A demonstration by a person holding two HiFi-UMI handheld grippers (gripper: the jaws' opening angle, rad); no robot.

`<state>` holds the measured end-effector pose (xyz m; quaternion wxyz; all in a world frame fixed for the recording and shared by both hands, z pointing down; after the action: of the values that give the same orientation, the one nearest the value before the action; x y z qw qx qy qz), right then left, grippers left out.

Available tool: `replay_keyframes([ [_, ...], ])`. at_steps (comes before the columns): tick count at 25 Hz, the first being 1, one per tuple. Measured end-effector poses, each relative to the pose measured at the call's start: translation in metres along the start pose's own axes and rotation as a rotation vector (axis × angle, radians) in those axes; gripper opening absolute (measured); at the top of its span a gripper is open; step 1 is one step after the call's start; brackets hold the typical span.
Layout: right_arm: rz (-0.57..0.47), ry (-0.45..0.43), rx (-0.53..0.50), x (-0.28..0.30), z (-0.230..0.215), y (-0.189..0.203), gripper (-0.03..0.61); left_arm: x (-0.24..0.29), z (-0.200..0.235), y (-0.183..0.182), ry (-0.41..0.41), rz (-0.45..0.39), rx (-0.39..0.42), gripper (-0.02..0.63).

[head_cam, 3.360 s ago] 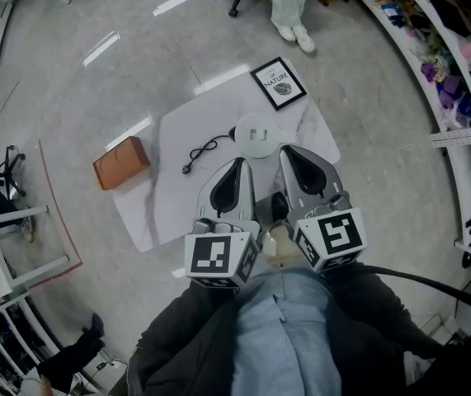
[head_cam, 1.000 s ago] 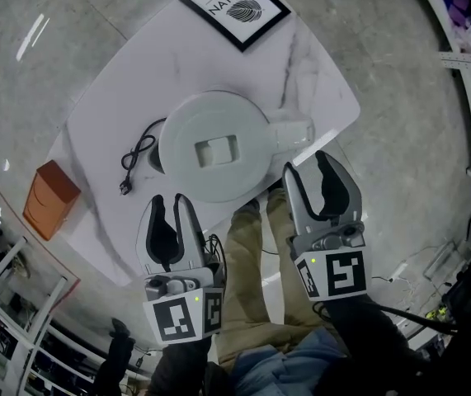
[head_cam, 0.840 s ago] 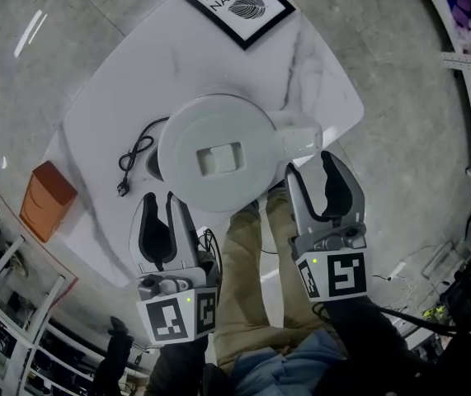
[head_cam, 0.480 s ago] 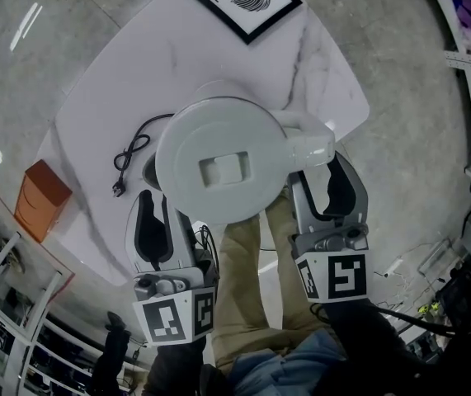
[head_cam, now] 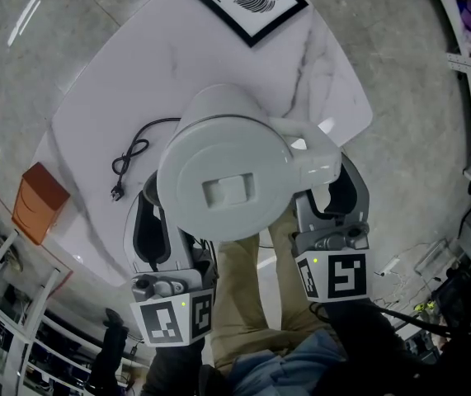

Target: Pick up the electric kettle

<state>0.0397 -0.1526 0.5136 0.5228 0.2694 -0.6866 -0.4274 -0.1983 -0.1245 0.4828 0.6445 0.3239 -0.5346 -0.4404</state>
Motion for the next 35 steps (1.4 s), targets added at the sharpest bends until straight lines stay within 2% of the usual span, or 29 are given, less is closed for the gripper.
replay_keyframes([
  [7,-0.014,-0.006,-0.016,0.017,-0.003,-0.002,0.249,0.013,-0.002,-0.002,0.020,-0.029,-0.008,0.101],
  [20,-0.053,-0.042,-0.061,0.058,-0.011,-0.012,0.239,0.053,0.013,-0.006,-0.006,-0.064,0.007,0.069],
  [24,-0.082,-0.048,-0.082,0.072,-0.010,-0.014,0.188,0.067,0.013,-0.009,0.031,-0.118,0.016,0.052],
  [26,-0.119,-0.024,-0.109,0.079,-0.008,-0.017,0.133,0.071,0.012,-0.008,0.052,-0.136,0.020,0.005],
  [27,-0.128,-0.019,-0.133,0.080,-0.007,-0.017,0.109,0.072,0.012,-0.008,0.059,-0.145,0.024,0.004],
  [29,-0.130,-0.024,-0.155,0.079,-0.007,-0.014,0.104,0.072,0.012,-0.008,0.065,-0.153,0.034,0.003],
  [35,-0.126,-0.024,-0.135,0.076,-0.009,-0.011,0.101,0.067,0.007,-0.007,0.057,-0.140,0.053,0.002],
])
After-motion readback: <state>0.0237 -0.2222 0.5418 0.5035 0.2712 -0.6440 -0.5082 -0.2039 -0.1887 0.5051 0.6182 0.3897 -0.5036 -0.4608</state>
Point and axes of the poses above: the fingertips, and each gripper's own axes: x forward along the fingers, z to its left, y out of its underside, the point moved 6 cm from there along -x, backward along the fingers, and after that the axes turned 8 degrees about -z, right-handed, at the moved point
